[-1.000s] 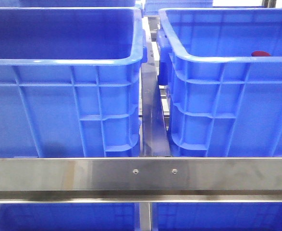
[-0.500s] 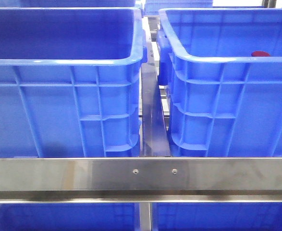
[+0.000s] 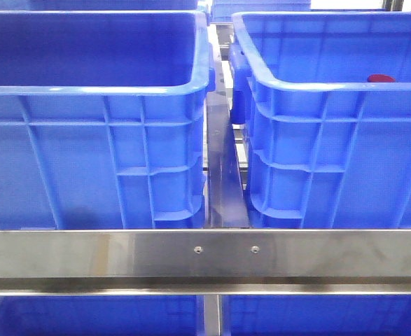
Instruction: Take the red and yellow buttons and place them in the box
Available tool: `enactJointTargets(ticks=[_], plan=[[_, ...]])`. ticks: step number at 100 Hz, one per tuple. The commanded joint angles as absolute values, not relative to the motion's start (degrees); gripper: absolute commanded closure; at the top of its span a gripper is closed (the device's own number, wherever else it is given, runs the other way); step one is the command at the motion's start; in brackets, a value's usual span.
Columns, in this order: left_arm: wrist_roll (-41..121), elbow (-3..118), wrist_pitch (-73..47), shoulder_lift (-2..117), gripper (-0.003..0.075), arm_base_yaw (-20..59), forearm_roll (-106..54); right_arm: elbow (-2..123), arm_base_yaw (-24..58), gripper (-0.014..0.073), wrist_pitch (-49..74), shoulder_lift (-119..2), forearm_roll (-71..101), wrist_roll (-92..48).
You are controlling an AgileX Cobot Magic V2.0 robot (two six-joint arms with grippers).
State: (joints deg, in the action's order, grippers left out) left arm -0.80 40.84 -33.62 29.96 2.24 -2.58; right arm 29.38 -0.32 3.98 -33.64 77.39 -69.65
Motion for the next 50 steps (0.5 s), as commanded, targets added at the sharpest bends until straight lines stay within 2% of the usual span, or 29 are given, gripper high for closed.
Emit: enactJointTargets(ticks=[1,21,26,33,50], plan=[[-1.3,42.3,-30.6,30.2,0.0630,2.2,-2.8,31.0,-0.5,0.0660,3.7,-33.6,77.5,-70.2],[-1.0,42.3,-31.0,30.2,0.0337,2.2,-2.8,31.0,-0.5,0.0660,3.7,-33.6,77.5,-70.2],[-1.0,42.3,-30.9,30.2,0.0283,2.2,-2.8,31.0,-0.5,0.0660,3.7,-33.6,77.5,-70.2],[-0.9,42.3,-30.8,30.7,0.0258,2.2,-2.8,31.0,-0.5,0.0660,3.7,-33.6,77.5,-70.2],[-0.9,44.9,-30.9,35.7,0.0258,2.2,-2.8,31.0,-0.5,0.0660,3.8,-33.6,77.5,-70.2]])
